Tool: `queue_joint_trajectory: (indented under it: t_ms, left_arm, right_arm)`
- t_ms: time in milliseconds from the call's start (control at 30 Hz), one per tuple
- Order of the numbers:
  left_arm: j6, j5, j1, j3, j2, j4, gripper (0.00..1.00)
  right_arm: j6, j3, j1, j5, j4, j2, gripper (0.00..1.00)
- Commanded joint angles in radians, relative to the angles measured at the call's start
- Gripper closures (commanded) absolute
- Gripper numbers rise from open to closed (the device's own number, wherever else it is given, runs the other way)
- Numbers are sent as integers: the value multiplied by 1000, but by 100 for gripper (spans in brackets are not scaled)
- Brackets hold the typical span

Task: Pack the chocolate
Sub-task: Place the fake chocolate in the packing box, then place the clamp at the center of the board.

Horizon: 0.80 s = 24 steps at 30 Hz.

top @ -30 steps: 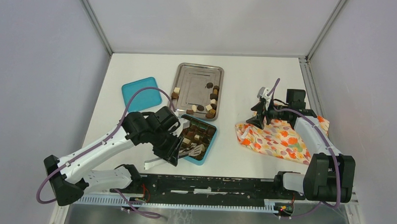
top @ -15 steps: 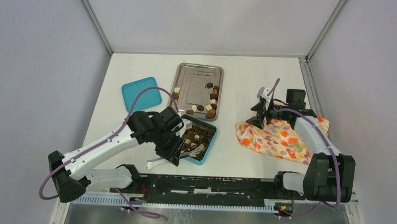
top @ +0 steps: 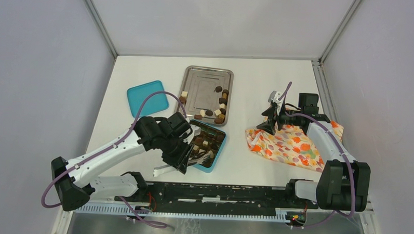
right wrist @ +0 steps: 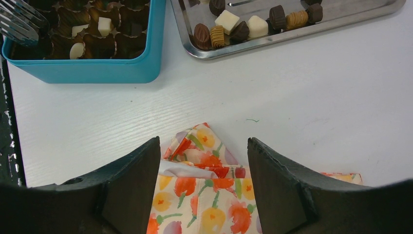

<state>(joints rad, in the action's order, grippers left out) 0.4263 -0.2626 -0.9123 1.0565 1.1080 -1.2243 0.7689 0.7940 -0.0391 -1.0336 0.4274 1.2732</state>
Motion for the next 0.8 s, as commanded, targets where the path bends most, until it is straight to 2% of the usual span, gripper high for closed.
queue_joint_trajectory:
  t_ms: [0, 433, 767]
  left_arm:
    - [16, -4, -7, 2, -2, 25, 60]
    - [18, -7, -7, 0, -15, 36, 57]
    - [65, 2, -6, 114, -43, 114, 66]
  right_arm:
    - [17, 24, 5, 3, -8, 1, 28]
    - [17, 24, 5, 3, -8, -3, 28]
    - [17, 24, 5, 2, -7, -3, 28]
